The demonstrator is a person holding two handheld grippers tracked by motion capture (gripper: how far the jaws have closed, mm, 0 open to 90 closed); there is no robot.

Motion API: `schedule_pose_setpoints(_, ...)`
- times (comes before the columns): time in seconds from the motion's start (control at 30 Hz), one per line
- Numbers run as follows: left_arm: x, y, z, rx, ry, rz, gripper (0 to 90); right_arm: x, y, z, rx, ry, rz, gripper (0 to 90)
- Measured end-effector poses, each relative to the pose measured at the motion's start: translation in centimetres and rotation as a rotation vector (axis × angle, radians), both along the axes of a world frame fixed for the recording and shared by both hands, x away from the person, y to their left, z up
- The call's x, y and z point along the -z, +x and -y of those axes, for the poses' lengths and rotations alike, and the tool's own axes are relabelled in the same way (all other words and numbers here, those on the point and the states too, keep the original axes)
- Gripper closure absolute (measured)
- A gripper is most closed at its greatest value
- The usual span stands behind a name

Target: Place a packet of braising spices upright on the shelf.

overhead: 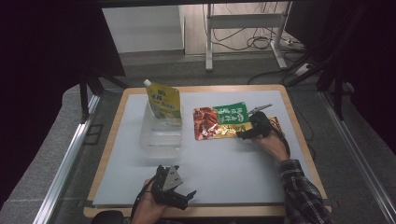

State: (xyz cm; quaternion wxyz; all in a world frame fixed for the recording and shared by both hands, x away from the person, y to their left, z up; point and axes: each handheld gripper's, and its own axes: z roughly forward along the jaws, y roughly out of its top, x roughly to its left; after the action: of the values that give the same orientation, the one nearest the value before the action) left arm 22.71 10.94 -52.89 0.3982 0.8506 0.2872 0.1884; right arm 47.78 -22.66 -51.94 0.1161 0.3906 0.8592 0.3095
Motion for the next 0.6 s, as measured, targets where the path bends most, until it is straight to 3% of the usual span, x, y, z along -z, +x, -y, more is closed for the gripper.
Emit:
schedule_pose_setpoints(0.13, 0.0, -0.02, 0.02, 0.0, 0.0, 0.001, 0.0, 0.01, 0.02, 0.01, 0.002, 0.03, -0.012, 5.2)
schedule_pose_setpoints(0.3, 0.0, -0.01, 0.03, 0.001, 0.001, 0.0, 0.0, 0.0, 0.13, 0.4, 0.018, 0.11, -0.04, 5.6)
schedule_pose_setpoints(0.6, 0.0, -0.02, 0.04, 0.002, 0.001, 0.001, 0.0, -0.21, 0.08, 0.42, 0.027, 0.123, -0.043, 5.7)
